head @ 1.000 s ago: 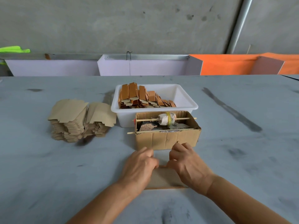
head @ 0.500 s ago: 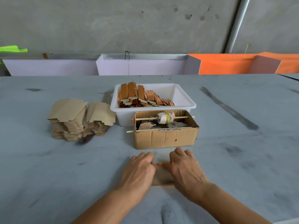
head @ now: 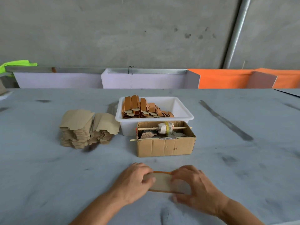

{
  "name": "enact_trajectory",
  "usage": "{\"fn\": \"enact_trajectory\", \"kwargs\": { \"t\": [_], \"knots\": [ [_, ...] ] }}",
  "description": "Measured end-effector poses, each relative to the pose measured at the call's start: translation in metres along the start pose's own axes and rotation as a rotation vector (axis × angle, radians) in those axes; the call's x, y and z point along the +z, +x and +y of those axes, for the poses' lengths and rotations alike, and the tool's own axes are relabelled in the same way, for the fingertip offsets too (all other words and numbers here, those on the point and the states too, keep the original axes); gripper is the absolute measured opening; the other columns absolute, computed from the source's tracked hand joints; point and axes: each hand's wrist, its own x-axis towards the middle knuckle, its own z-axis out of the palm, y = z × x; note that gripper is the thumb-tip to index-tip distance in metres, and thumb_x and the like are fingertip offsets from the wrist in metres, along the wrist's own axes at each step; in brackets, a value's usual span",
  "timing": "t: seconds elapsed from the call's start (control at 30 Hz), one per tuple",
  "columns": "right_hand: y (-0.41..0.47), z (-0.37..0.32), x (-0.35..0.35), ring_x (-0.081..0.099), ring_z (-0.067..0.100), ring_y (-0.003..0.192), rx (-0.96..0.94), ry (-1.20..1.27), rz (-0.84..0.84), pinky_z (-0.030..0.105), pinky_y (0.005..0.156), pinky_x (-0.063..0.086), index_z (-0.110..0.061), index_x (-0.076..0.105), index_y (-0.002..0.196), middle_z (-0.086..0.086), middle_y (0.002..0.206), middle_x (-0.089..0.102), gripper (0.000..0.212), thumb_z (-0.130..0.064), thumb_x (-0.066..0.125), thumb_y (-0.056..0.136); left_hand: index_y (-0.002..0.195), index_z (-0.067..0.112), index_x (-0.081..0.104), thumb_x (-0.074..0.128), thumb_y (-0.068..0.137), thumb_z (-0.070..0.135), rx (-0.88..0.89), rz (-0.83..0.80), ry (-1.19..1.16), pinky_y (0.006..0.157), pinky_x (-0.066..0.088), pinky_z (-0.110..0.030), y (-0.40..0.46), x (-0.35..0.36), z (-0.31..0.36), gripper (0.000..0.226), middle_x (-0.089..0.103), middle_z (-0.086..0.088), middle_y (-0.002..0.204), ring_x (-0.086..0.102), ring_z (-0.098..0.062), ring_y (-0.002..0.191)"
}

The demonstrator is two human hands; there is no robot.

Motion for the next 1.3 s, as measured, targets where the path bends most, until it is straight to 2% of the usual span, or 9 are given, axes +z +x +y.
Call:
{"fn": "enact_trajectory", "kwargs": {
  "t": [0.13,0.27,0.37,0.43,0.53,0.73,0.83,1.07,1.3],
  "knots": [
    [-0.003,-0.001,-0.002,0.049,-0.004,0.110,0.044,0.188,0.126,0.016,0.096,0.036,-0.022,0.068,0.083,-0.023,0.111,0.059,0.002,-0.020,0.068,0.083,0.117,0.023,0.063,0.078,0.069,0.040,-0.022,-0.076,-0.104,0.096,0.034,-0.012,-0.004,-0.007,-0.003,0.054,0.055,0.018,0.115,0.048,0.001,0.111],
    [0.002,-0.009,-0.023,0.060,-0.002,0.086,0.185,0.555,0.188,0.011,0.077,0.042,-0.022,0.065,0.073,-0.013,0.086,0.070,0.016,-0.018,0.064,0.088,0.084,0.024,0.072,0.080,0.068,0.010,-0.202,0.215,-0.453,0.072,0.047,-0.012,-0.005,-0.017,0.003,0.023,0.068,0.015,0.084,0.062,-0.004,0.078],
    [0.010,-0.019,-0.040,0.059,0.001,0.073,0.230,0.755,0.326,0.011,0.064,0.044,-0.021,0.067,0.077,-0.009,0.076,0.068,0.012,-0.016,0.064,0.088,0.072,0.015,0.071,0.076,0.073,0.003,-0.408,0.273,-0.818,0.049,0.044,-0.017,0.002,-0.024,0.014,0.013,0.067,0.004,0.063,0.053,-0.009,0.050],
    [0.010,-0.022,-0.048,0.062,0.001,0.078,0.292,0.765,0.532,0.011,0.062,0.046,-0.026,0.070,0.085,-0.010,0.080,0.069,0.008,-0.020,0.066,0.086,0.076,0.008,0.069,0.076,0.074,0.005,-0.508,0.280,-0.965,0.045,0.045,-0.020,0.006,-0.029,0.020,0.008,0.066,-0.004,0.070,0.057,-0.014,0.056],
    [0.006,-0.025,-0.054,0.056,0.004,0.059,0.460,0.646,0.781,0.014,0.050,0.041,-0.024,0.072,0.091,-0.006,0.070,0.065,0.007,-0.023,0.068,0.085,0.090,0.010,0.067,0.077,0.074,0.010,-0.609,0.277,-1.106,0.048,0.049,-0.022,0.009,-0.033,0.025,0.020,0.069,-0.008,0.089,0.064,-0.023,0.085],
    [0.013,-0.047,-0.055,0.043,0.007,0.037,0.577,1.082,0.427,0.017,0.038,0.034,-0.018,0.055,0.122,0.002,0.048,0.057,0.034,-0.017,0.063,0.088,0.098,0.013,0.067,0.075,0.077,0.012,-0.584,0.176,-1.129,0.060,0.051,-0.023,0.007,-0.033,0.027,0.022,0.072,-0.008,0.097,0.065,-0.021,0.094],
    [0.017,-0.053,-0.057,0.044,0.009,0.036,0.580,1.021,0.292,0.019,0.038,0.035,-0.008,0.064,0.095,0.004,0.051,0.061,0.010,-0.017,0.060,0.091,0.090,0.011,0.070,0.073,0.078,0.009,-0.527,0.153,-1.103,0.065,0.051,-0.025,0.005,-0.035,0.029,0.013,0.072,-0.008,0.089,0.066,-0.020,0.083],
    [0.019,-0.047,-0.053,0.053,0.010,0.043,0.610,1.200,0.323,0.022,0.044,0.041,-0.009,0.066,0.097,0.011,0.076,0.073,0.013,-0.018,0.058,0.092,0.089,0.020,0.071,0.078,0.074,0.012,-0.614,0.425,-1.088,0.055,0.052,-0.024,0.001,-0.039,0.032,0.018,0.065,-0.001,0.075,0.063,-0.014,0.071],
    [0.022,-0.049,-0.052,0.058,0.013,0.050,0.594,1.231,0.287,0.025,0.052,0.045,-0.010,0.066,0.100,0.011,0.080,0.074,0.014,-0.019,0.058,0.091,0.083,0.009,0.064,0.078,0.069,0.020,-0.660,0.220,-1.359,0.049,0.049,-0.025,0.008,-0.046,0.045,0.022,0.072,-0.008,0.074,0.064,-0.015,0.058]
  ]
}}
